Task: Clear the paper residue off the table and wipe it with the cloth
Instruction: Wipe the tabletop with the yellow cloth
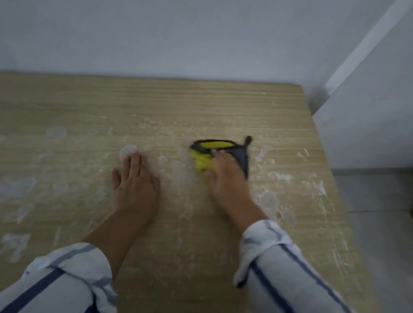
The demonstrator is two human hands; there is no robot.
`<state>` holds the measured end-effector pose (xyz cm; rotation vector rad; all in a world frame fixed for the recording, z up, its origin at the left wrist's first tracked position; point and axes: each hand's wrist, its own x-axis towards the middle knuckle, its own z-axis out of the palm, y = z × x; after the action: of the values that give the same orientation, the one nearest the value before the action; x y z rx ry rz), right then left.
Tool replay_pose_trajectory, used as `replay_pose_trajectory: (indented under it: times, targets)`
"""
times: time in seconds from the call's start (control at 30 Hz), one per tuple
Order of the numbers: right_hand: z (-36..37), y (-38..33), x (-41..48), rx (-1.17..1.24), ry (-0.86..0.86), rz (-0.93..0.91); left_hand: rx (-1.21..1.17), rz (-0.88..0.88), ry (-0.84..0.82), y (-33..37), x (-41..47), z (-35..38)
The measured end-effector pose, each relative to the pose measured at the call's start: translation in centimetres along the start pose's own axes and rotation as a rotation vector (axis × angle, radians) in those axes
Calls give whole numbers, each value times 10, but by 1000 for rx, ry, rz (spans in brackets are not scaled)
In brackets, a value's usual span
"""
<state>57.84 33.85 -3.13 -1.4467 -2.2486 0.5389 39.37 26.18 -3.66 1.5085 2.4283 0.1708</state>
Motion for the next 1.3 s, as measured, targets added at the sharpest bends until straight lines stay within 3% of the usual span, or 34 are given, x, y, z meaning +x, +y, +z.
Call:
replay_pose_trajectory:
  times: [0.1,0.17,0.27,0.4,0.47,0.53,0.63,0.73,0.8,0.87,0.93,0.97,1.0,1.07,1.2,1.23,1.3]
  targets:
    - [-28,47,22,-10,71,337,-22,9,7,-1,4,-1]
    - [-35,44,35,4,96,454,-65,17,10,-3,4,-2]
    - [-10,-28,44,73,186,247,-168,-14,69,-17,7,-10]
    - [70,-105,7,83,-157,-112,-106,-152,90,-52,18,-21]
    - [72,-89,9,20,-184,-160,-67,-159,70,-61,21,-22]
    - [55,-59,22,-19,-85,-45,-57,-136,51,-61,21,-20]
    - [10,1,44,-81,71,265,-56,-124,55,-61,21,-20]
    - [-10,-1,59,-60,177,488,-32,-89,32,-58,22,-20]
    - [9,-40,64,39,162,336,-40,-48,19,-49,25,-18]
    - [44,-79,54,29,-9,85,-54,-18,10,-35,29,-16]
    - [58,-87,46,-2,-129,-66,-57,2,17,-20,34,-12]
    - [55,-69,52,-39,-92,-94,-50,15,23,-13,38,-10]
    - [47,-50,57,-61,-1,-74,-39,30,22,-8,42,-9]
    - [16,-1,65,-87,97,131,-21,60,-3,4,50,-8]
    - [-50,62,72,-74,188,553,-11,115,-10,29,61,-3]
    - [-50,54,80,-59,212,577,-15,127,-13,35,64,-2]
    - [-30,22,103,-7,195,436,-23,141,-21,44,71,1]
